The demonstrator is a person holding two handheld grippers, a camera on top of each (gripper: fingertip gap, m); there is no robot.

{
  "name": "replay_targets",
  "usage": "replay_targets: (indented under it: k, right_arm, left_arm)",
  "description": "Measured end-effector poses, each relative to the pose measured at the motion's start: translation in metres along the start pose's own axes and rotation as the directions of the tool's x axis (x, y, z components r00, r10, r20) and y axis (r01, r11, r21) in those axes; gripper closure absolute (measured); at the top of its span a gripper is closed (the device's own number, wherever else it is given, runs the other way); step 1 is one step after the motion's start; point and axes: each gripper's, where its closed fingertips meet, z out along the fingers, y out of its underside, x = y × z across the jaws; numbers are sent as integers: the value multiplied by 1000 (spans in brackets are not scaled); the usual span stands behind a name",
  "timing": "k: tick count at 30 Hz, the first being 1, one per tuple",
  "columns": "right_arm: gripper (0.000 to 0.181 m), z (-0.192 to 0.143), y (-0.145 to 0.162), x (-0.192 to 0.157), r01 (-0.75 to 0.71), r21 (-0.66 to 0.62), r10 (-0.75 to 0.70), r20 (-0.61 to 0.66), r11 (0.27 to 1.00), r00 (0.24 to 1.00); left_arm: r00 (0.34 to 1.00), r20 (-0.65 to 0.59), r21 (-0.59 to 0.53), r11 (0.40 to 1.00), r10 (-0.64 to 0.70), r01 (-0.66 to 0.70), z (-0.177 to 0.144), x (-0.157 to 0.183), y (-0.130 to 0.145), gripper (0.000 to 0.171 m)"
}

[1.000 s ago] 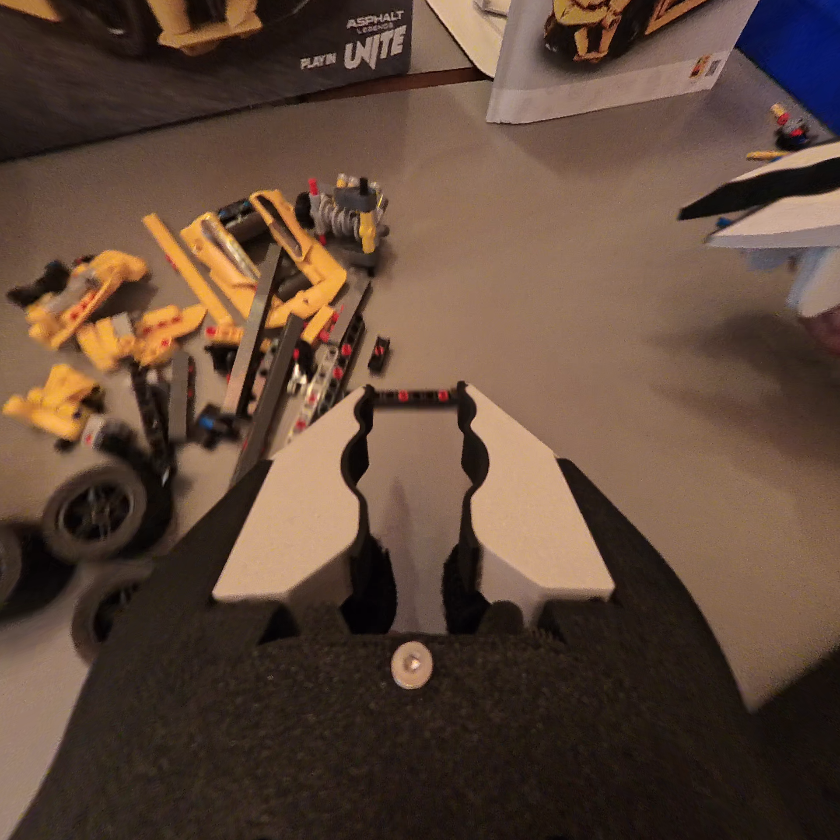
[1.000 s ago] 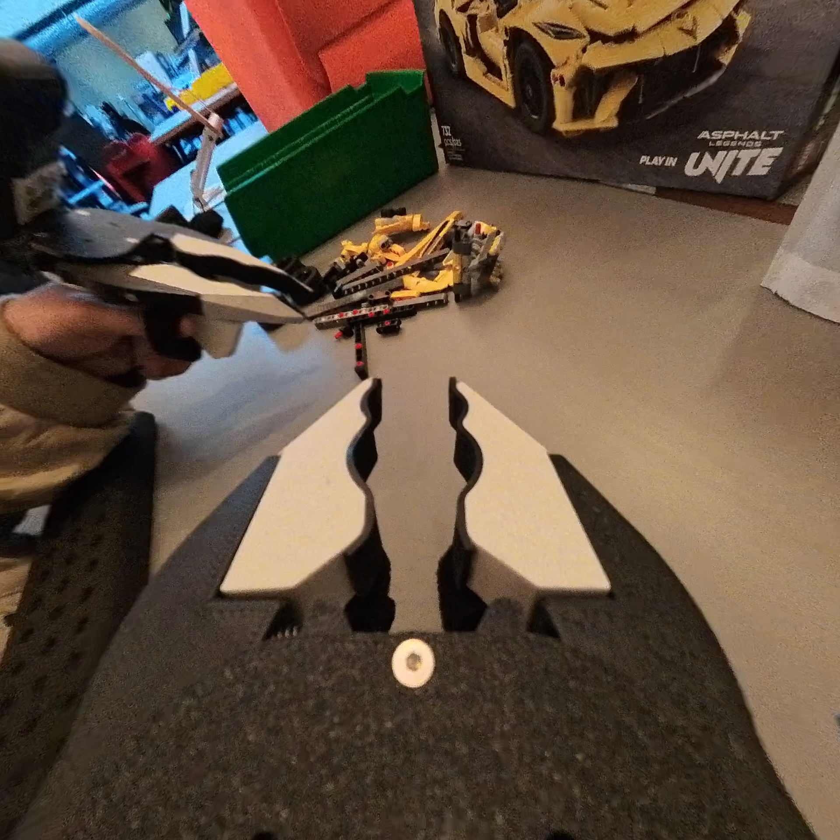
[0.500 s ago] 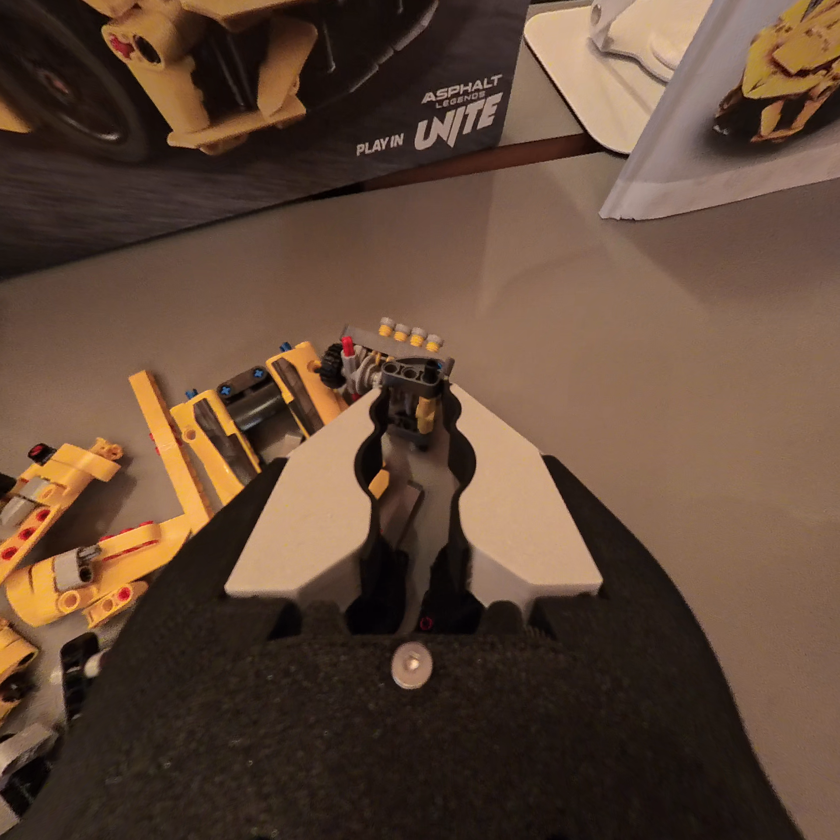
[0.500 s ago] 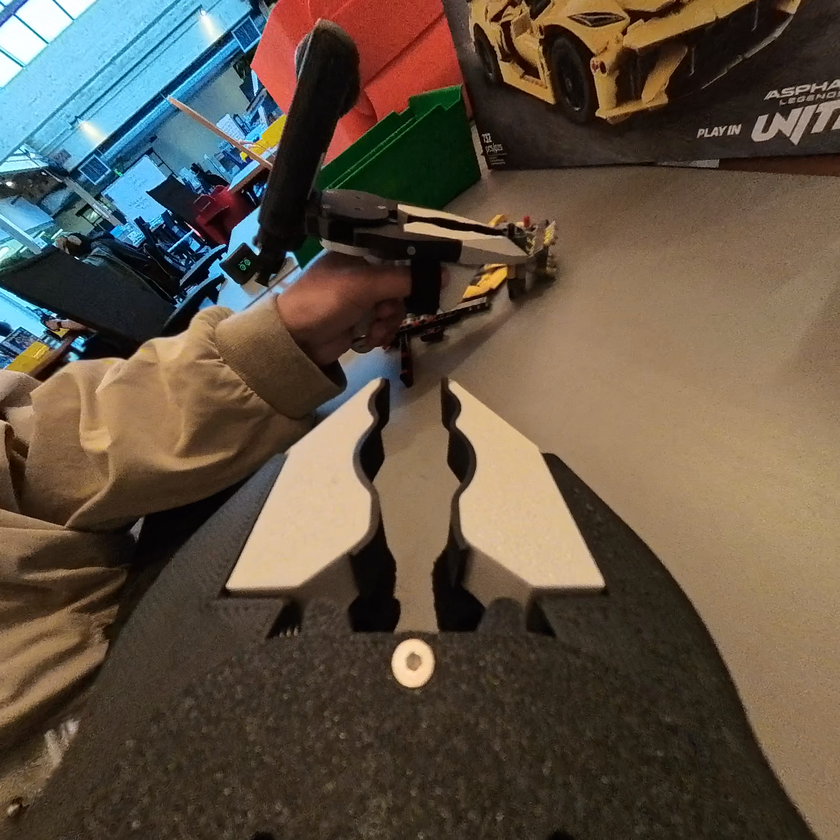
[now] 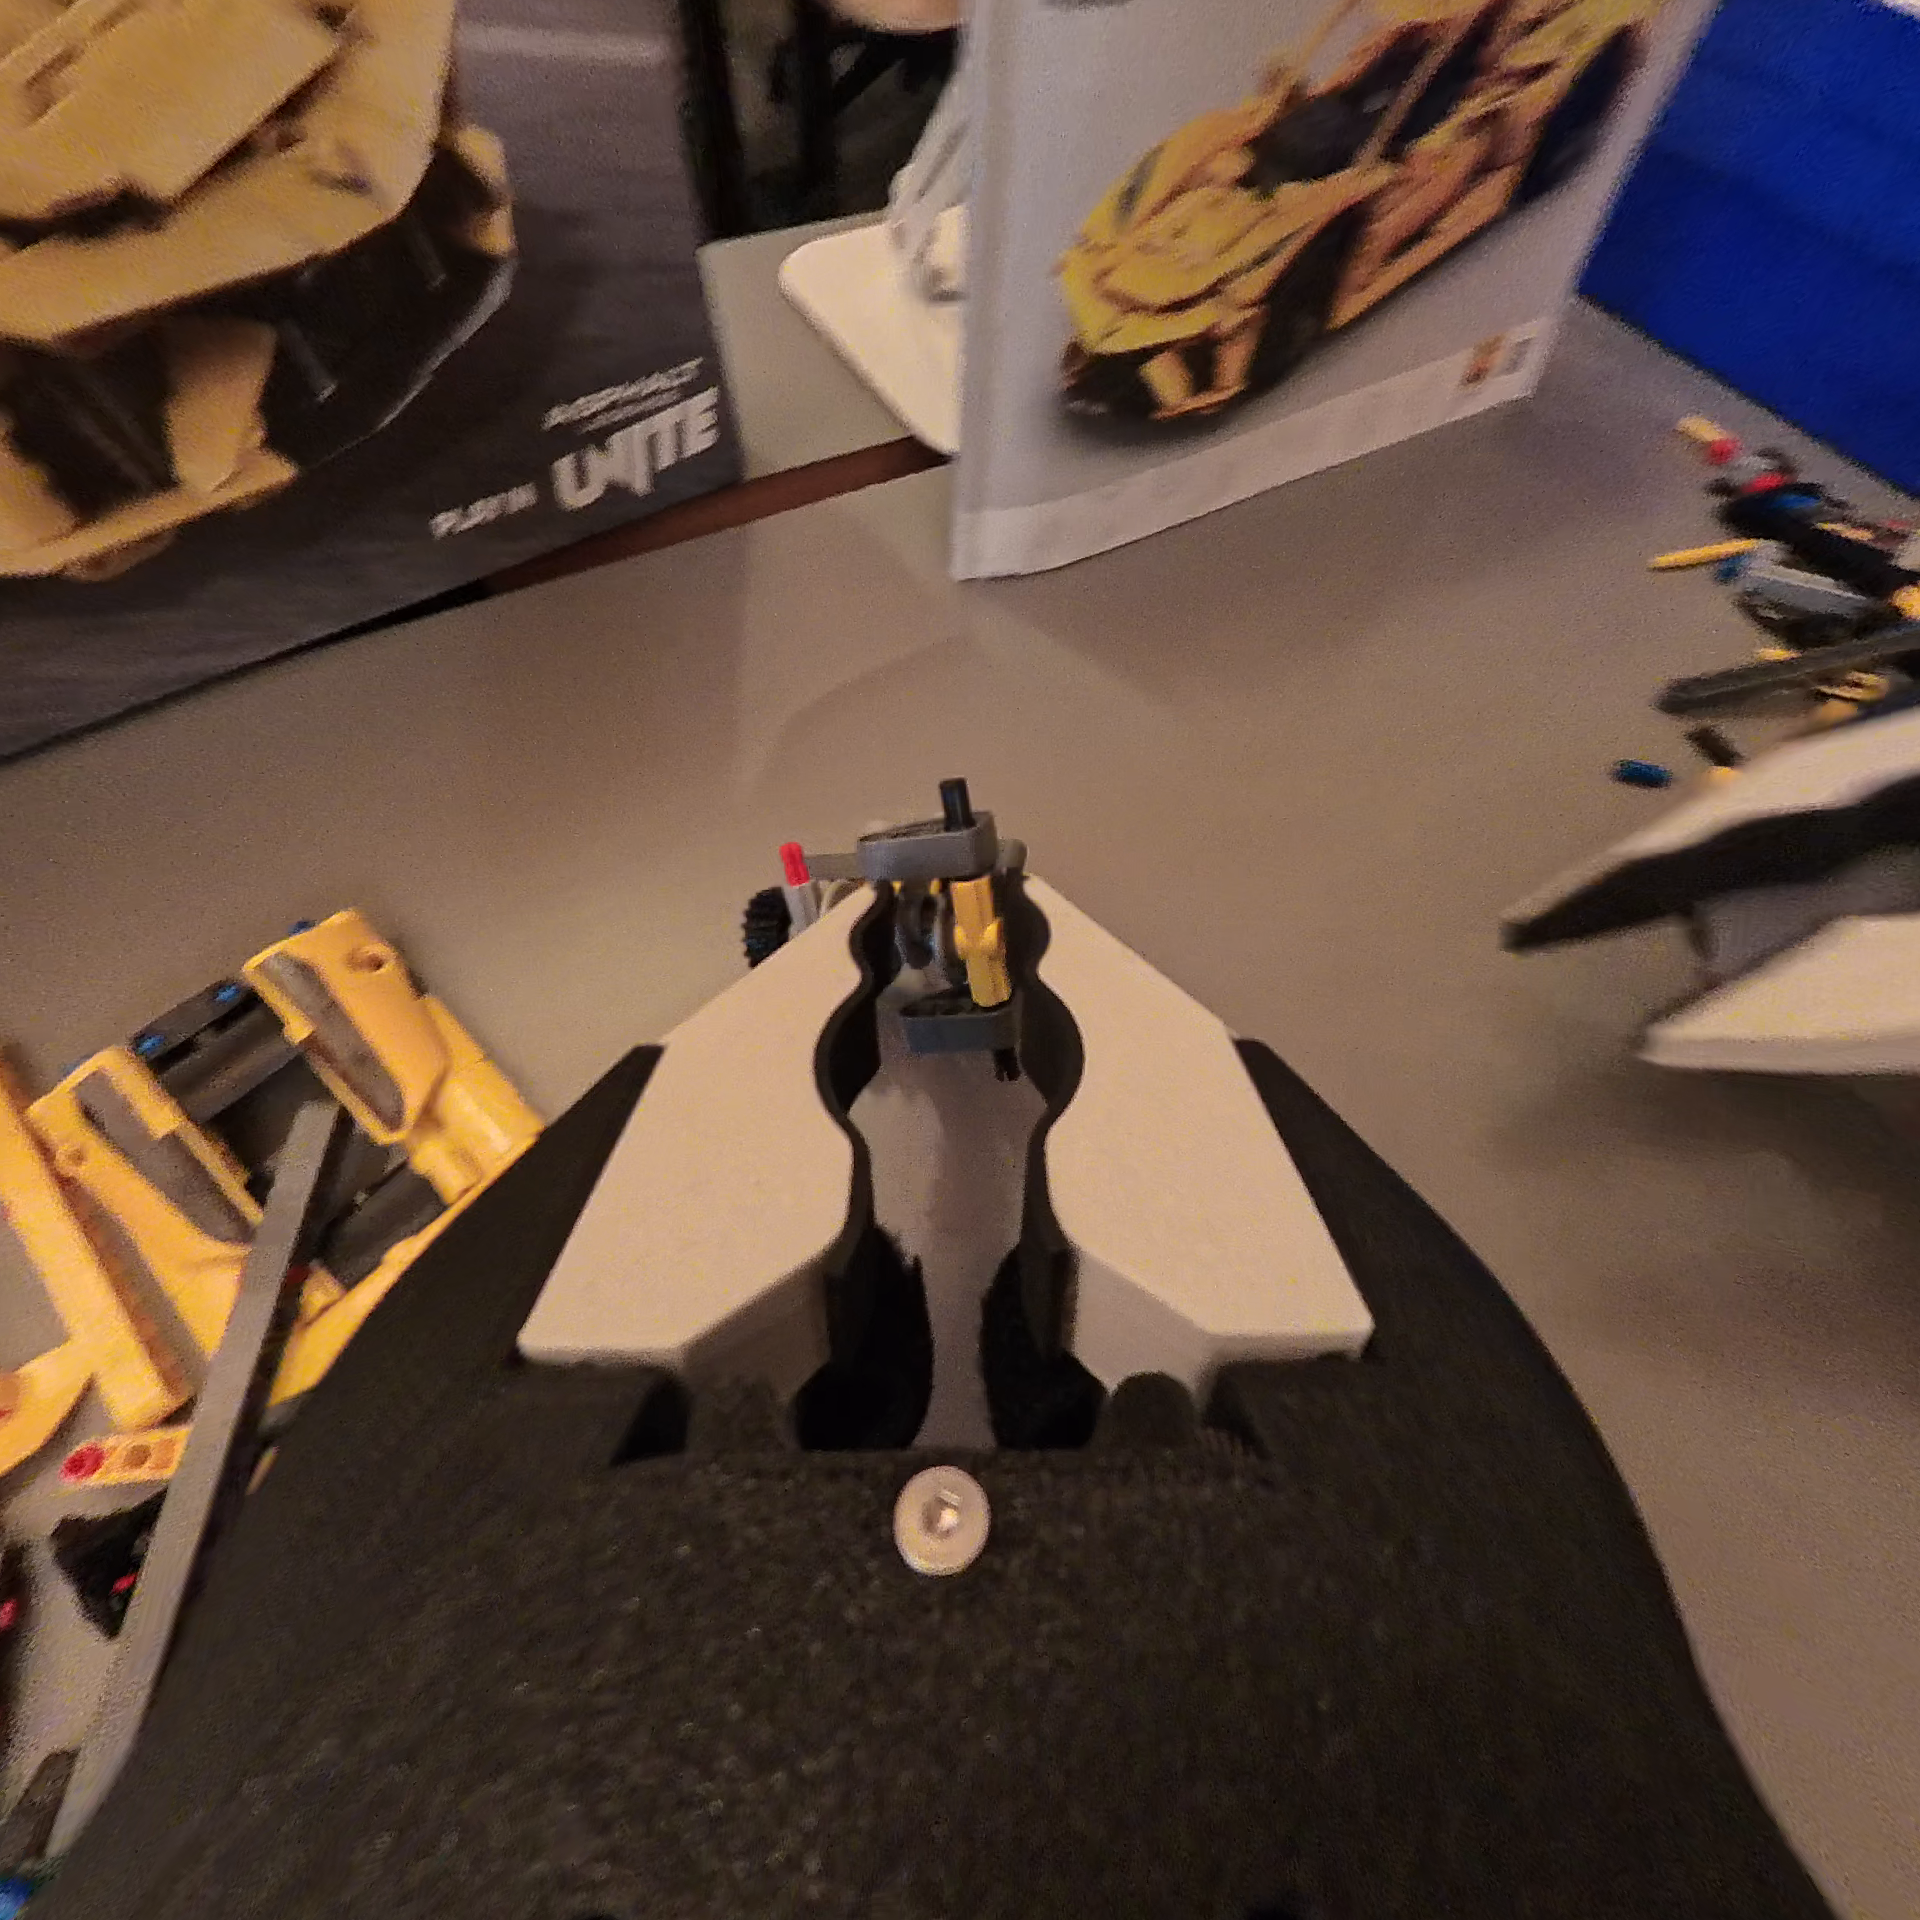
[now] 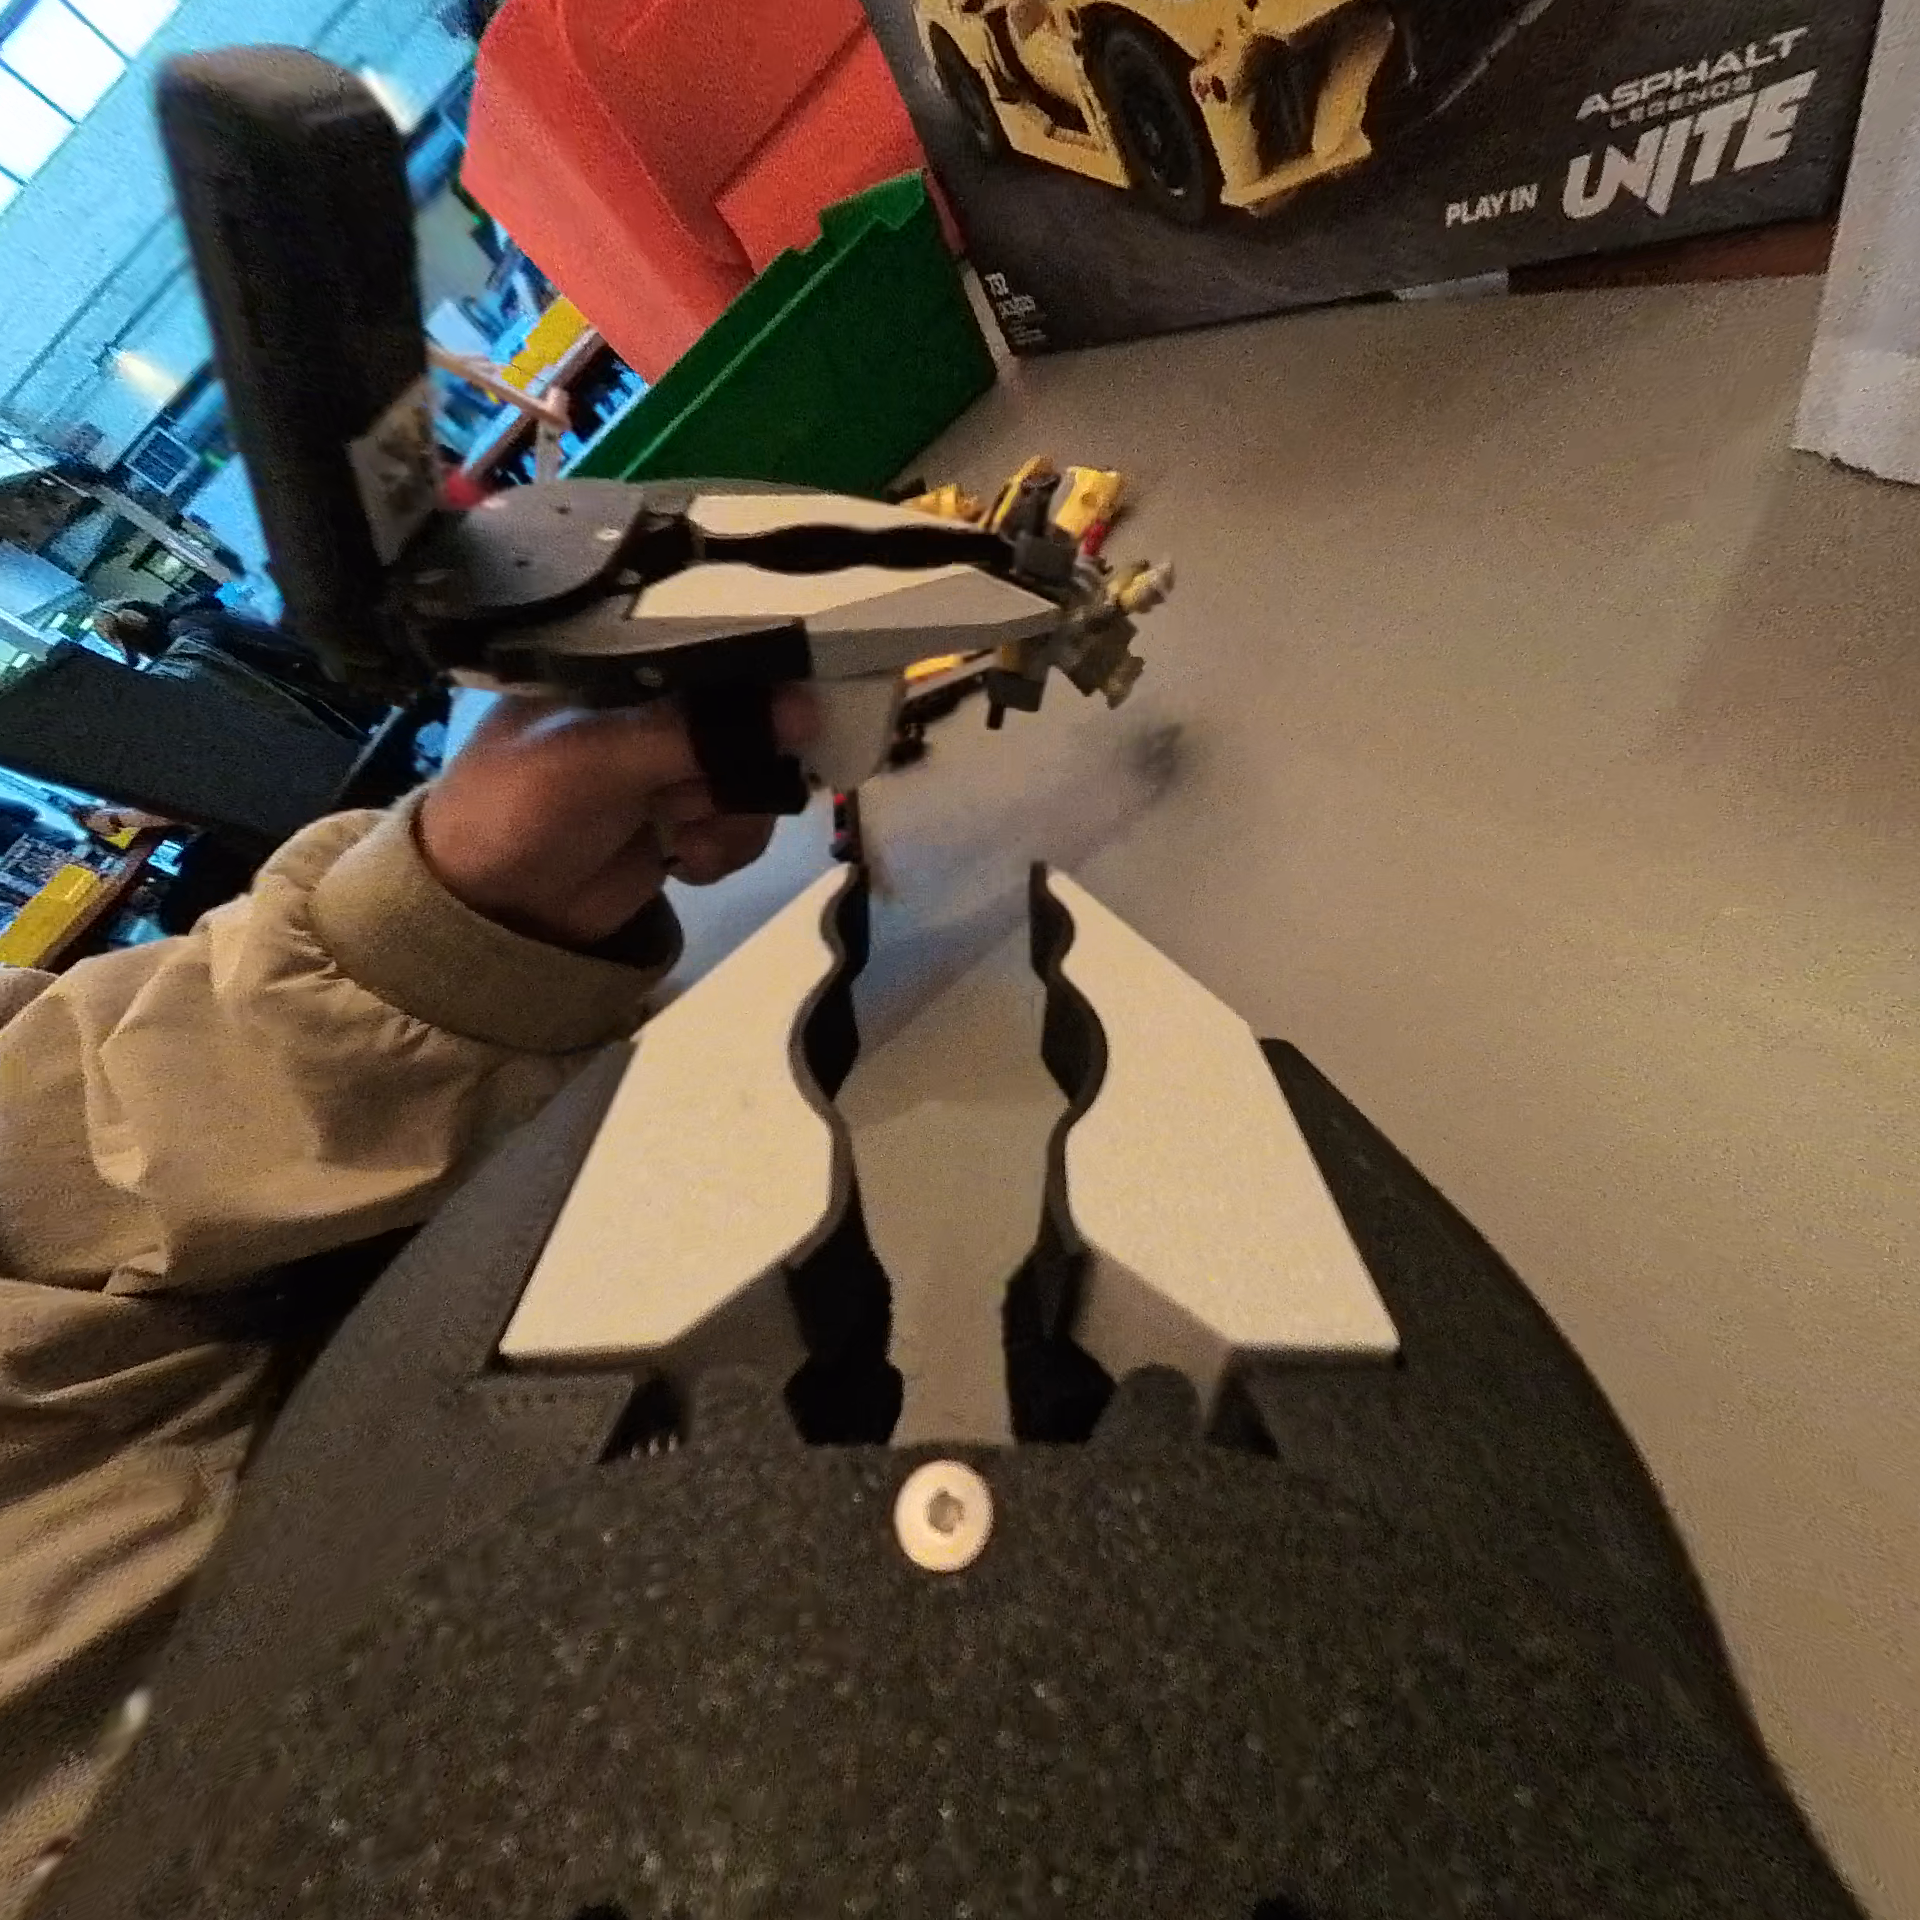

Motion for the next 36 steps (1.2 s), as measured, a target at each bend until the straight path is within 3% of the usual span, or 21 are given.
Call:
replay_targets:
  k: [2,5,7,9,12,14,16,20,22,26,29,33,36]
  right_arm:
    - [136,1,3,5,37,-20,-37,-18,999,999]
    - [126,-3,-6,0,193,20,-192,-35,981,981]
    - [126,-9,-15,-26,200,89,-208,103,976,973]
    - [125,-23,-27,-51,73,156,-118,304,985,945]
    - [126,-39,-37,-63,-52,169,-31,457,984,889]
    - [121,-34,-31,-61,81,174,-142,375,981,916]
    - [122,-34,-31,-69,180,211,-245,338,961,909]
    - [128,-36,-36,-73,142,215,-210,339,966,917]
    - [129,-35,-36,-71,134,204,-195,316,970,929]
    - [130,-34,-41,-62,58,203,-115,281,977,953]
    - [130,-37,-45,-58,186,238,-231,180,954,956]
    - [131,-35,-40,-53,507,166,-505,-56,846,861]
    - [131,-36,-43,-45,706,58,-670,-267,706,692]
  left_arm:
    - [986,-155,94,995,55,-41,-11,35,-12,151]
    - [905,-423,230,970,32,74,-40,81,-35,152]
    - [830,-558,286,943,19,171,-61,97,-49,151]
    - [744,-666,347,903,49,251,-84,106,-62,152]
    - [609,-792,324,875,42,361,-107,111,-69,152]
    - [520,-854,269,864,9,426,-115,114,-70,152]
    - [500,-866,256,855,-5,451,-114,115,-70,152]
    - [419,-905,163,853,-70,495,-112,117,-67,151]
    - [354,-925,87,830,-138,551,-109,114,-67,151]
    - [293,-928,-3,790,-231,613,-101,108,-66,151]
    - [284,-922,-39,793,-263,608,-96,108,-62,149]
    - [334,-909,-12,818,-248,574,-94,109,-59,146]
    - [350,-899,-21,824,-263,566,-90,108,-56,146]
